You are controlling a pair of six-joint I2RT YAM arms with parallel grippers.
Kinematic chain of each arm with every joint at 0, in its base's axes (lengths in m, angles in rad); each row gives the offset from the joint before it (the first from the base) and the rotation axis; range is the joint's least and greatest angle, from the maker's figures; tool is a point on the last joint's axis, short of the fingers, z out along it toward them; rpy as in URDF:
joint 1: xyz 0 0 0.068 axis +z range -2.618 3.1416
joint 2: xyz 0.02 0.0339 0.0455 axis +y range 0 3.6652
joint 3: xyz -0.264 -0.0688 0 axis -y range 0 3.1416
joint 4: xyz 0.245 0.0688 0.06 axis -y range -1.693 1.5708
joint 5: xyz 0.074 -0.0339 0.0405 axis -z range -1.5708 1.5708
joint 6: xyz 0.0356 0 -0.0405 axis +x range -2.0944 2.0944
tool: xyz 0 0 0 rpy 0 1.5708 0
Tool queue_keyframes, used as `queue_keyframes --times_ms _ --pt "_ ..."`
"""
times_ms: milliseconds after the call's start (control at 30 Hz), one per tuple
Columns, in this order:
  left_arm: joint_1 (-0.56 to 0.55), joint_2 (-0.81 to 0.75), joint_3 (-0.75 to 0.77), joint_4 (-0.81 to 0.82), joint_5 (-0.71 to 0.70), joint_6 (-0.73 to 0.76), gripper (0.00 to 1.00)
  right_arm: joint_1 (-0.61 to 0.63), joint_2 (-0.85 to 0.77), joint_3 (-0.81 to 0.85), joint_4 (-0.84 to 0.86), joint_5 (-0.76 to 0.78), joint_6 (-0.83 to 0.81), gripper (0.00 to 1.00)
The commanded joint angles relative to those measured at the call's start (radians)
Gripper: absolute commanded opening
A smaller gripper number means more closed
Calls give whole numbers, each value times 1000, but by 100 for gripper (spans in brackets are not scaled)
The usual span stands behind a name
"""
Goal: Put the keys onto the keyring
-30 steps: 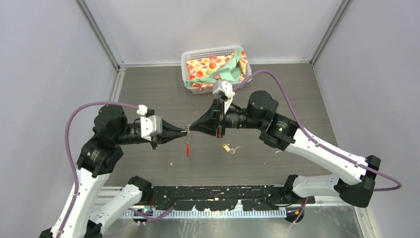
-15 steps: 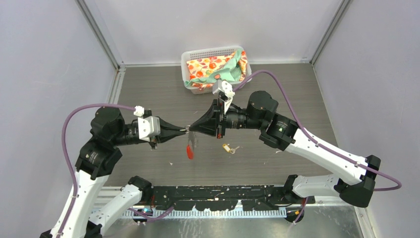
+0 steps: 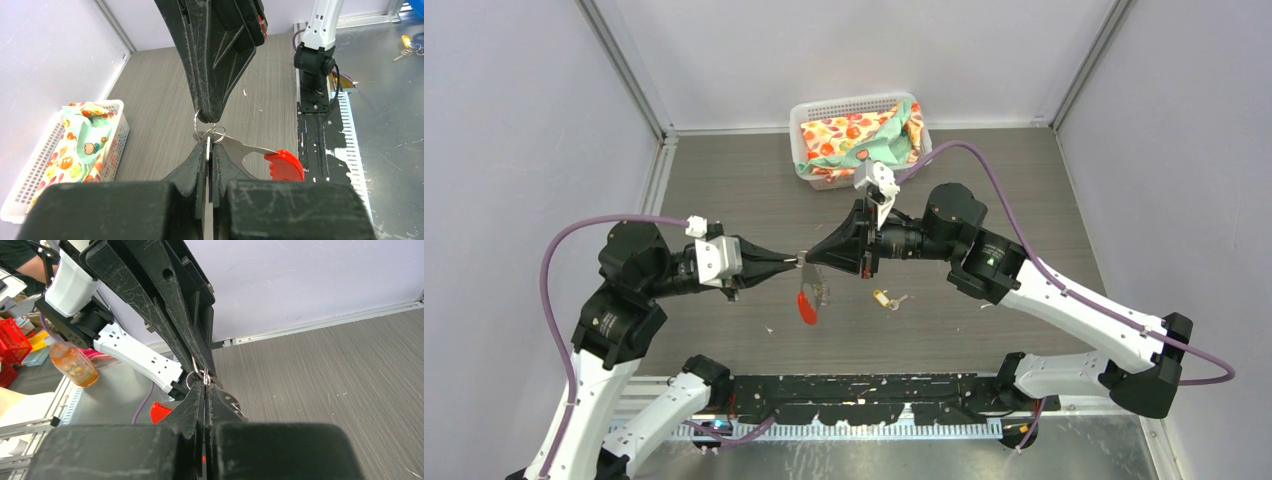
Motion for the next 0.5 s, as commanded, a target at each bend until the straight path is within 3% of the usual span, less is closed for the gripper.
queue_keyframes --times_ms 0,467 --pt "-3 -15 22 117 -21 -25 0 -4 -6 12 -45 -1 -37 1" --pt "-3 -10 7 134 -2 -53 1 -4 11 31 -27 -13 -39 1"
